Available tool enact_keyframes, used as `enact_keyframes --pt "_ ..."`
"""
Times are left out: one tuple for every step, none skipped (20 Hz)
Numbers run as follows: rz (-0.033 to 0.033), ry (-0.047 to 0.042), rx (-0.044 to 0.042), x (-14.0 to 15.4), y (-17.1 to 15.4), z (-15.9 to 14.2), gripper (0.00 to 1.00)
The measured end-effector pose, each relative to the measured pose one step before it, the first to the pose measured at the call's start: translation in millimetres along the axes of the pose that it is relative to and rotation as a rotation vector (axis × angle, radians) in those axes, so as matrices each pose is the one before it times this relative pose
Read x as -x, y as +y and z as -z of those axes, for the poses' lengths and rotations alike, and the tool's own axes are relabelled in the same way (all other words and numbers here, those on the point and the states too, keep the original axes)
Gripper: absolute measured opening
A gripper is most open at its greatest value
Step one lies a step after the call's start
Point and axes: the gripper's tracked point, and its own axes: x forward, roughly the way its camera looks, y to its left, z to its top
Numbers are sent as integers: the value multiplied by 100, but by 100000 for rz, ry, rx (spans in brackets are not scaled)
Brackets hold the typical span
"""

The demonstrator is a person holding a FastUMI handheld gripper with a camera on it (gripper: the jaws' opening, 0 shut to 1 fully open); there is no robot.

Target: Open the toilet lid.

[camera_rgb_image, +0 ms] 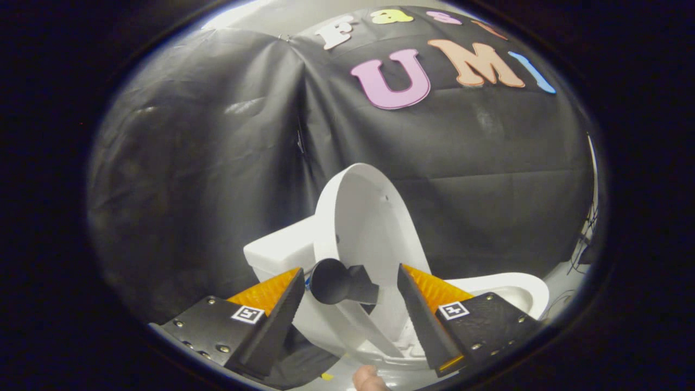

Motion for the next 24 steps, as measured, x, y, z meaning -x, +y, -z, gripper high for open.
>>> enact_keyframes --pt "295 -1111 402 699 -650 -693 100" --pt "-1452 -529 38 582 -131 -630 100" --pt "18 -619 114 555 -273 -519 100" --pt "2046 -1708 616 618 -908 -856 100" --pt "899 -1972 56 612 -783 -939 100" --pt "-540 -1618 -919 528 -413 -766 100" --pt "-739 -883 -1250 441 -232 -487 100" --pt "-169 -606 -1007 480 -354 -513 100" --pt "300 -715 -470 507 -535 -443 100" --pt "395 -515 204 409 -568 -492 100" --pt "609 -355 567 380 -651 -278 100" --pt "528 -490 601 521 -551 -414 100" --pt "230 -475 585 455 -474 -295 100" --pt "230 -351 741 489 -517 -384 100" --pt "798 -761 582 467 -536 -388 100" --pt "907 -1034 179 380 -648 -472 100" --pt "602 -538 -38 505 -571 -316 100" --pt "704 -419 -37 386 -584 -317 100" --pt "1246 -142 -235 299 -756 -163 100" --pt "1266 -127 -351 367 -709 -106 100" --pt "1058 -193 -345 268 -642 -73 100" --pt "1120 151 -191 200 -598 -108 100" --pt "1035 -340 -38 332 -559 -209 100" --pt "1095 -543 23 217 -558 -335 100"
